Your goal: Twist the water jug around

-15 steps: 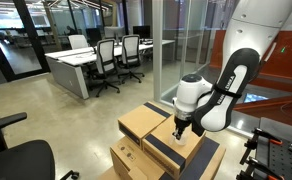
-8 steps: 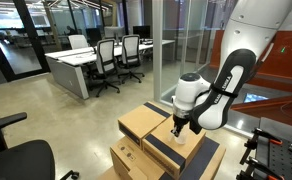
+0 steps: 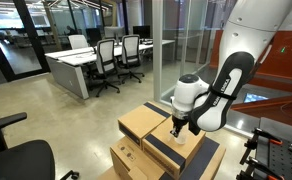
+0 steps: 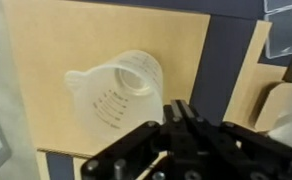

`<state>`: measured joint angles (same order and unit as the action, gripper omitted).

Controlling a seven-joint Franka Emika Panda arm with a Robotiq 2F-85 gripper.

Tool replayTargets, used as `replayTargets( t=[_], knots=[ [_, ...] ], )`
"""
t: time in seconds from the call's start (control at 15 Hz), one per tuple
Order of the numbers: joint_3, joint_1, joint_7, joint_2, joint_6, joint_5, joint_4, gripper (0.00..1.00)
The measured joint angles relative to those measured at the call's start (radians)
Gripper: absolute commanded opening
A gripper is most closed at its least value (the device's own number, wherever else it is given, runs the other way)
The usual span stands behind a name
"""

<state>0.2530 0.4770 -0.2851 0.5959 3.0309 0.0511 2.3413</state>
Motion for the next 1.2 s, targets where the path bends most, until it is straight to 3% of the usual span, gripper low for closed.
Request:
replayTargets(
  t=[1.2],
  knots=[
    [0.024, 0.074, 0.0, 0.036, 0.0, 0.014, -0.022, 0.06]
  ],
)
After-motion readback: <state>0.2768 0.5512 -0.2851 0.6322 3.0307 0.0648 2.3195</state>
